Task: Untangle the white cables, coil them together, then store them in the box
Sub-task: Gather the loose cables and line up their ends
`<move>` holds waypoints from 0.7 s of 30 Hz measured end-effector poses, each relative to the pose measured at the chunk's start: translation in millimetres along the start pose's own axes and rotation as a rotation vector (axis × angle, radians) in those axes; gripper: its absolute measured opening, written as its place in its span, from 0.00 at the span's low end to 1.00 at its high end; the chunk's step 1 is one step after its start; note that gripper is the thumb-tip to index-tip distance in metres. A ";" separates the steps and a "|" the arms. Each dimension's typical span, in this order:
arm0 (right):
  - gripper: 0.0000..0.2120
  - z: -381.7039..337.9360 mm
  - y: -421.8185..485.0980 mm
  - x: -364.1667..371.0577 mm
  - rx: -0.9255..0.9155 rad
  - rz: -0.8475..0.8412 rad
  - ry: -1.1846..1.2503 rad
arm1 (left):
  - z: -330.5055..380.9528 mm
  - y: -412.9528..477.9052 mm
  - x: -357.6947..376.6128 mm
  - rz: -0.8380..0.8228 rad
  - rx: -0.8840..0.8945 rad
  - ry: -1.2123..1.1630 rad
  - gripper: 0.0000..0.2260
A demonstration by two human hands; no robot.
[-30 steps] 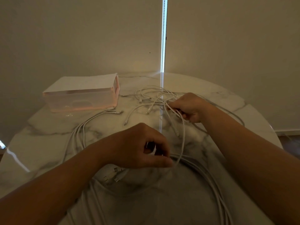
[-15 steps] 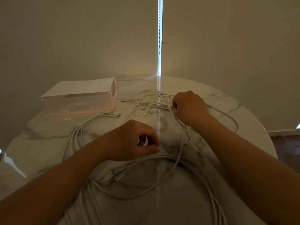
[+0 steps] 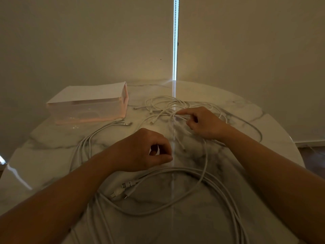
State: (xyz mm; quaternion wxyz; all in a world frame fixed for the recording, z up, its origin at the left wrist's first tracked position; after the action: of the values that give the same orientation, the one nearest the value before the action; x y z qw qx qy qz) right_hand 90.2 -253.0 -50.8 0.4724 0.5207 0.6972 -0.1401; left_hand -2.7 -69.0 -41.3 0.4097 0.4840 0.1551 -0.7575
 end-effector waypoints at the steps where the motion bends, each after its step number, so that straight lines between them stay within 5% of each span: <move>1: 0.18 0.2 0.0 -0.1 0.000 -0.014 -0.018 | -1.3 0.3 -0.2 0.004 -0.010 0.001 0.02; 13: 0.04 2.1 -2.5 -0.9 0.095 0.066 0.074 | -0.5 3.2 0.0 0.047 0.023 0.030 0.04; 21: 0.05 -1.6 -4.9 -2.2 0.266 0.010 0.304 | 27.4 -3.8 10.1 -0.209 0.121 0.003 0.07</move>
State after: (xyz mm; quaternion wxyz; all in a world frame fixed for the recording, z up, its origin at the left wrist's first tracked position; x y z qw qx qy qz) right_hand 85.2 -255.2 -49.7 0.2896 0.5969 0.7333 -0.1483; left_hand -24.2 -88.7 -37.3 0.2981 0.4901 0.1593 -0.8034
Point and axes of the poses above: each hand's wrist, its own y-axis towards the middle knuckle, its own x-axis out of the palm, z = x × y, the point moved 4 cm from there along y, towards the middle knuckle, and after that the axes turned 4 degrees about -x, right-handed, at the moved point
